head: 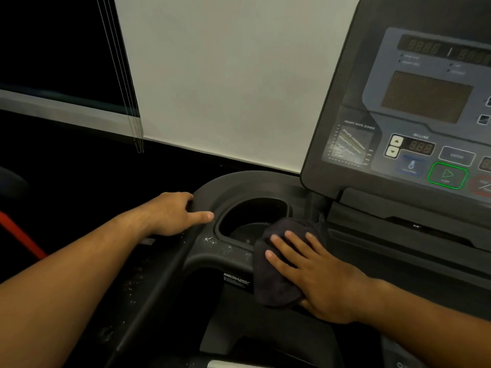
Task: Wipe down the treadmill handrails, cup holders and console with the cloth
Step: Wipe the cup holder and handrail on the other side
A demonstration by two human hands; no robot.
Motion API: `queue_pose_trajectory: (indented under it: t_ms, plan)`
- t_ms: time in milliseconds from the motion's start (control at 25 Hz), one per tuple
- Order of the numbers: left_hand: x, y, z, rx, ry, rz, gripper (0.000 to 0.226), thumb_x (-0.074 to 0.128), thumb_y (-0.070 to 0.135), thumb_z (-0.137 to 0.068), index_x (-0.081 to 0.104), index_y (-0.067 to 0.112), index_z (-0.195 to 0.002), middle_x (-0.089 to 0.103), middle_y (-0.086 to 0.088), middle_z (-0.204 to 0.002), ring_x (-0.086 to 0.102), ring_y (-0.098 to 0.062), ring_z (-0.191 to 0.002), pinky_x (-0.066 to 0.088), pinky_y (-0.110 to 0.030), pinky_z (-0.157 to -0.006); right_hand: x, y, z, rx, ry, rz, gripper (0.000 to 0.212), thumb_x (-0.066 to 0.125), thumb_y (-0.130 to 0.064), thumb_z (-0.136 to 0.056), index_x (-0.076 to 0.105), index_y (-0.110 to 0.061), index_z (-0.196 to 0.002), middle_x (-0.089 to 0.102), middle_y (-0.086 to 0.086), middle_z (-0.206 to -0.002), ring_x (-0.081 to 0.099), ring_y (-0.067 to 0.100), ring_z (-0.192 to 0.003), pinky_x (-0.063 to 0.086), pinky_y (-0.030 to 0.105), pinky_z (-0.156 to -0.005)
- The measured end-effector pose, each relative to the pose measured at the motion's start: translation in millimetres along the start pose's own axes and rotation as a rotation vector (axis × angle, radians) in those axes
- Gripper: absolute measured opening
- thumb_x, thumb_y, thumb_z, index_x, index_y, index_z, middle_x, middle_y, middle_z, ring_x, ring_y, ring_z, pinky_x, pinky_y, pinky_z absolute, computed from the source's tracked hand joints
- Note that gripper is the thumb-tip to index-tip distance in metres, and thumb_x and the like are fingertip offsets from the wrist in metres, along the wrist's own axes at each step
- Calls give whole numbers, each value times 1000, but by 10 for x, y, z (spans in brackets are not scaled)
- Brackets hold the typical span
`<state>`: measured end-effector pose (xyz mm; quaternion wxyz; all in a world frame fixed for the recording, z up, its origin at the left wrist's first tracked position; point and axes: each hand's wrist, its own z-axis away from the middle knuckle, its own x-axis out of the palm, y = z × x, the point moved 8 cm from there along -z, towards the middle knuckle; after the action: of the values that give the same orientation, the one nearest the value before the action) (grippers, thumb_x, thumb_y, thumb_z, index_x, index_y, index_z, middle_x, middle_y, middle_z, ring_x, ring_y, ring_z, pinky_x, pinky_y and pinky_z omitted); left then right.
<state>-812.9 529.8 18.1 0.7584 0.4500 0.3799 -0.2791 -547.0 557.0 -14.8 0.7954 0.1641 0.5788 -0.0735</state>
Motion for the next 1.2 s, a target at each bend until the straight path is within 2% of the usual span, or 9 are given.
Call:
queue_pose_trajectory:
  t_ms: [160,240,360,600,760,800,880,960,1200]
  plan:
    - [129,-23,24,-10,-156,-86,119,85,62,-55,25,22,-150,48,2,-140,53,-17,-117,45,-34,-102,25,-134,-156,-57,60,-8,84,40,-48,-90,-10,-24,-153,-9,7,-160,-9,32,-145,2,46,-114]
    - [225,-61,35,-52,-191,-243,143,89,57,-49,-1,23,-155,25,-1,-158,38,-23,-137,37,-39,-112,-55,-278,-418,-47,96,-121,86,46,-41,-94,-16,-25,-151,-22,3,-158,-16,27,-146,-8,41,-116]
    - [344,-98,56,-140,-171,-476,149,89,51,-53,-20,27,-152,-10,-3,-163,19,-31,-147,33,-45,-114,-197,-482,-753,-27,146,-228,81,44,-39,-98,-16,-24,-152,-21,4,-160,-10,24,-148,-2,37,-120]
    - [328,-136,118,-205,-103,-485,149,89,52,-54,-17,18,-152,30,-10,-154,46,-31,-130,46,-44,-104,-64,-278,-216,-93,-12,-134,83,48,-28,-96,-16,-25,-149,-28,-5,-153,-24,18,-144,-7,33,-119]
    - [331,-121,114,-184,-94,-500,145,88,52,-58,-16,16,-153,36,-10,-150,50,-30,-126,47,-42,-102,-28,-225,86,-103,115,68,80,40,-41,-75,29,-14,-150,30,9,-156,29,28,-142,30,41,-110]
    - [327,-119,111,-185,-97,-500,145,88,52,-58,-16,16,-153,36,-10,-151,50,-30,-126,47,-42,-102,-39,-286,-7,-108,140,75,81,41,-41,-74,31,-12,-149,29,10,-155,29,30,-142,31,42,-109]
    - [323,-115,113,-188,-97,-517,145,87,53,-58,-17,16,-152,33,-11,-153,48,-31,-129,46,-43,-104,-74,-512,-347,-142,145,-28,80,47,-29,-84,12,-10,-154,1,9,-160,-1,32,-147,3,45,-116]
    - [327,-113,115,-188,-87,-566,145,87,54,-58,-17,15,-152,31,-11,-154,45,-30,-132,44,-42,-106,-228,-701,-710,-122,147,-141,79,47,-24,-94,-5,-14,-154,-19,4,-158,-25,22,-142,-20,34,-111]
    - [313,-142,137,-152,-115,-515,146,85,57,-58,-18,15,-152,29,-9,-156,41,-29,-135,40,-41,-109,-187,-680,-612,-162,127,-163,72,37,-22,-98,-8,-17,-153,-25,-1,-154,-28,18,-142,-24,29,-108]
